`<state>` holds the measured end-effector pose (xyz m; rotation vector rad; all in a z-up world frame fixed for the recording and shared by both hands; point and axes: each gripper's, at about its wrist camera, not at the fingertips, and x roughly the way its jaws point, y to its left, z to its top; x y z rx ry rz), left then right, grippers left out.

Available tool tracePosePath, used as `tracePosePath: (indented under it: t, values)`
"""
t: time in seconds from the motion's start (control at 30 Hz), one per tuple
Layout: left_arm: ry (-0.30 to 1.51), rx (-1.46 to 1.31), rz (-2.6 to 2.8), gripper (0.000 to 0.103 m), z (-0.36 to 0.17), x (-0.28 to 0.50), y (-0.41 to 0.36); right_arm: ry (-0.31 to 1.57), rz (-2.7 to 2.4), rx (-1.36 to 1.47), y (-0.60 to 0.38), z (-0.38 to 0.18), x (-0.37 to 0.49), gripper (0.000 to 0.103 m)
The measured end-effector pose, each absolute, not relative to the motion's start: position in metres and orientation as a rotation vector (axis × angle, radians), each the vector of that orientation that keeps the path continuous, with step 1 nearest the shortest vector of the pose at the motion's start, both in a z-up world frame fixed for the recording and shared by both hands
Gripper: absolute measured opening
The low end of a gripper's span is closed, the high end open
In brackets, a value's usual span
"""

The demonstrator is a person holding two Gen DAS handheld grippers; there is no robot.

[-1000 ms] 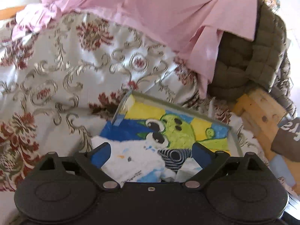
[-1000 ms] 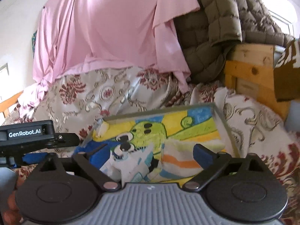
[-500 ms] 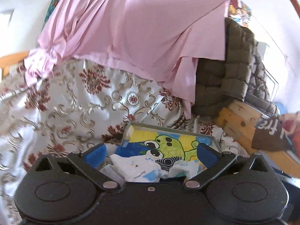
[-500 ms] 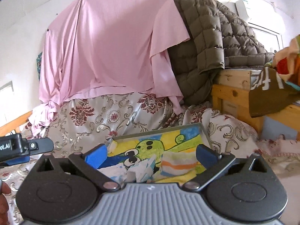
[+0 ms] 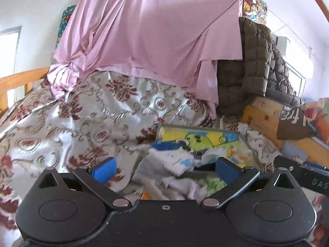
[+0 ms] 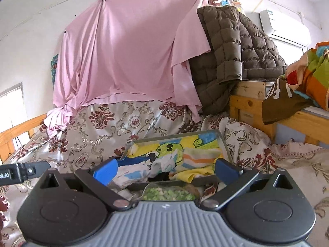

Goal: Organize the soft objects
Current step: 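Withdraw both open tools from the tray back over the pile, then move left tool toward the grey drawstring pouch beside the orange box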

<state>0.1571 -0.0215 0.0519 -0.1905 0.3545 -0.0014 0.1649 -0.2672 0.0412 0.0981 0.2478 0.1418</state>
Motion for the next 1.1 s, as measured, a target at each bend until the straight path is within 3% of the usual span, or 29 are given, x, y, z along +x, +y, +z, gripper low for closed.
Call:
tracePosePath:
  t: [0.47, 1.1]
  values:
    - [0.377, -0.14, 0.009, 0.102, 0.004, 0.114, 0.006, 0.375, 0.119, 0.091, -0.251, -0.003, 0.103, 0.103]
    - [0.493, -0.062, -0.034, 0.102, -0.034, 0.102, -0.003, 0.553, 0.154, 0.014, -0.228, -0.03, 0.112, 0.103]
